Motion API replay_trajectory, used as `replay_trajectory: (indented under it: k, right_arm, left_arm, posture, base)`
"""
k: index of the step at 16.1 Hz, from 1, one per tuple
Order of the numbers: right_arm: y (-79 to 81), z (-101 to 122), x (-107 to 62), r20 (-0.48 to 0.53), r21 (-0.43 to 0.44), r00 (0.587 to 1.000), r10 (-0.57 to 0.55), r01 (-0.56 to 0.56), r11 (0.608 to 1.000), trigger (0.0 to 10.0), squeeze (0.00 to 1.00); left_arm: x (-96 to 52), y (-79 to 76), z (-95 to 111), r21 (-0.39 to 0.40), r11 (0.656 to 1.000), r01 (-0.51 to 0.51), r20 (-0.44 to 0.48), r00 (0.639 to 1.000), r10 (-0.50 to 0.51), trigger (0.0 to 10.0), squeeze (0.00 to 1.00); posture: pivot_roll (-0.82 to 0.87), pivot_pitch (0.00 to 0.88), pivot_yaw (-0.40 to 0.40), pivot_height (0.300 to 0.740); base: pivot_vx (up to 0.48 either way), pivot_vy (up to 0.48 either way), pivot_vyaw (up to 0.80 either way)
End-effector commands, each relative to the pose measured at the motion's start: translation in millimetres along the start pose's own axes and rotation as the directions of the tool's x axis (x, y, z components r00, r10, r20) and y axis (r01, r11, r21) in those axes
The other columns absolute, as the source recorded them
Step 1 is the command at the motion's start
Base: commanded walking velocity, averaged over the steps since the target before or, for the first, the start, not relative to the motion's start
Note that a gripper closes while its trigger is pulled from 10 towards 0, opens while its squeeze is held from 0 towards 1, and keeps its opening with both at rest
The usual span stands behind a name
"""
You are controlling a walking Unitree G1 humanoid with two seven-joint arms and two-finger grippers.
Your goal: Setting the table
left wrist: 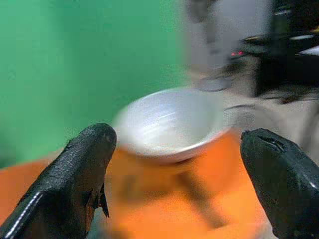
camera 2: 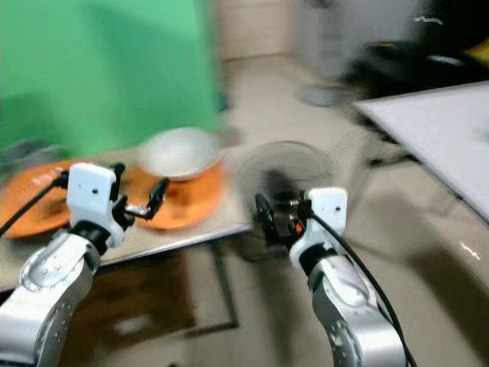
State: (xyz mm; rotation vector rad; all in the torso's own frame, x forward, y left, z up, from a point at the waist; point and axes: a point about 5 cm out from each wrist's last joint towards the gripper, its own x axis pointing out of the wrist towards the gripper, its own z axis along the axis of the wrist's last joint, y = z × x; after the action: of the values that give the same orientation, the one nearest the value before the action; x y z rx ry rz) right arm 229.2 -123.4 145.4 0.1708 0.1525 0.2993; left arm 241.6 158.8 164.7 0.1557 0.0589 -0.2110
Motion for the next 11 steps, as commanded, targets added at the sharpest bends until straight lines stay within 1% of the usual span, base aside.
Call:
replay_trajectory:
  k: [1, 5, 9, 10, 11]
  right_arm:
    - [2.6, 1.5, -1.2, 0.005, 0.000, 1.000, 0.009, -0.009, 1.000, 10.0, 1.00]
    - [-0.6, 5.8, 0.7, 0.014, -0.011, 1.000, 0.003, -0.003, 1.000, 10.0, 1.00]
    - [-5.8, 16.7, 7.1, 0.044, -0.023, 0.999, -0.013, 0.014, 1.000, 10.0, 1.00]
    - [-7.0, 18.0, 8.2, 0.046, -0.026, 0.999, -0.014, 0.015, 1.000, 10.0, 1.00]
    - [-9.8, 20.2, 10.2, 0.050, -0.023, 0.998, -0.034, 0.035, 0.999, 10.0, 1.00]
  left_arm:
    - [1.0, 1.4, 0.4, -0.002, 1.000, -0.004, -0.003, 1.000, 0.004, 10.0, 0.00]
    - [1.5, -0.1, 0.9, -0.004, 1.000, -0.001, -0.002, 1.000, 0.001, 10.0, 0.00]
    - [1.2, -1.8, 0.2, -0.002, 1.000, 0.007, -0.001, 1.000, -0.007, 10.0, 0.00]
    - [1.9, -2.5, 0.6, -0.001, 1.000, 0.008, 0.001, 1.000, -0.008, 10.0, 0.00]
    - [2.6, -3.0, 1.5, -0.001, 1.000, 0.011, 0.006, 1.000, -0.011, 10.0, 0.00]
  posture:
    - [0.12, 0.000, 0.053, 0.740]
    - [0.12, 0.000, 0.049, 0.740]
    - [0.13, 0.000, 0.040, 0.740]
    - [0.13, 0.000, 0.036, 0.740]
    - [0.13, 0.000, 0.034, 0.740]
  base:
    - [0.289, 0.000, 0.00]
    - [0.285, 0.000, 0.00]
    - [0.287, 0.000, 0.80]
    - [0.285, 0.000, 0.46]
    - [0.285, 0.000, 0.00]
